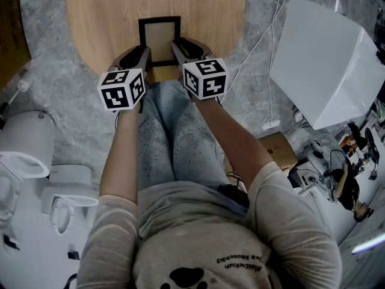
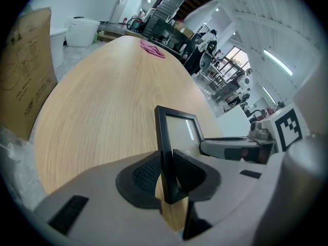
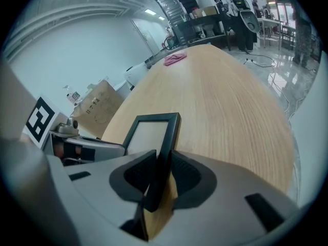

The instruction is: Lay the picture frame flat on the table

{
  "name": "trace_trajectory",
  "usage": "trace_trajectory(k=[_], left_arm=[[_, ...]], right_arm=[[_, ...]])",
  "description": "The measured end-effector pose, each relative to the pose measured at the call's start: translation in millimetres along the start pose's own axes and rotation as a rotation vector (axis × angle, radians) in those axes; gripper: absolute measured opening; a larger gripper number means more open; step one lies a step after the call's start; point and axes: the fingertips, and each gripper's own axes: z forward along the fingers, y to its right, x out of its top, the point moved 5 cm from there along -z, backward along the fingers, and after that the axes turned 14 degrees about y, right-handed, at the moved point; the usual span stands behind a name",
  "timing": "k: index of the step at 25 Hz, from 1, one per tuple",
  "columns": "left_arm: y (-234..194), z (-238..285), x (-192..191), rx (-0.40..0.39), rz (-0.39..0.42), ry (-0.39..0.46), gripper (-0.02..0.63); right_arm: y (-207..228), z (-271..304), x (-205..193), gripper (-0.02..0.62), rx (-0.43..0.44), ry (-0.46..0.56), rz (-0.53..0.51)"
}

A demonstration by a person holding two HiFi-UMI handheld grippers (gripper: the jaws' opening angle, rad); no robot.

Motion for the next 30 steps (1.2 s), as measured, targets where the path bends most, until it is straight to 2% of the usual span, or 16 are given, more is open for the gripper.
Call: trace_trajectory(k=[11,17,20,23,25,30], left_arm=[[-1,1,-2,0.008,-0.009,0.011,0.084],[-2,1,-2,-0.003,-0.005,0.026,0.092],[0,0,0,-0.008,-0.03,0.04,0.132],[0,-5,5,-0.007,-0.06,0.065,0.132],[1,-8,8,-0.011,-0.07,0.079,0.129],[7,-20,16,0.0,-0.066,0.107,0.052]], right_arm=[[3,-7,10,0.104,-0.005,0.029,-0.017],[-3,-13,15,0.063,0.001,0.027,-0.014],[-7,-16,16,0.042,0.013,0.024,-0.016],[-12,-19,16,0.026,0.025,0.023,-0.014],[-15,-21,17,0.018,0.03,0.024,-0.012],[-22,-28,23,0.012,0.039,0.029,-0.008]])
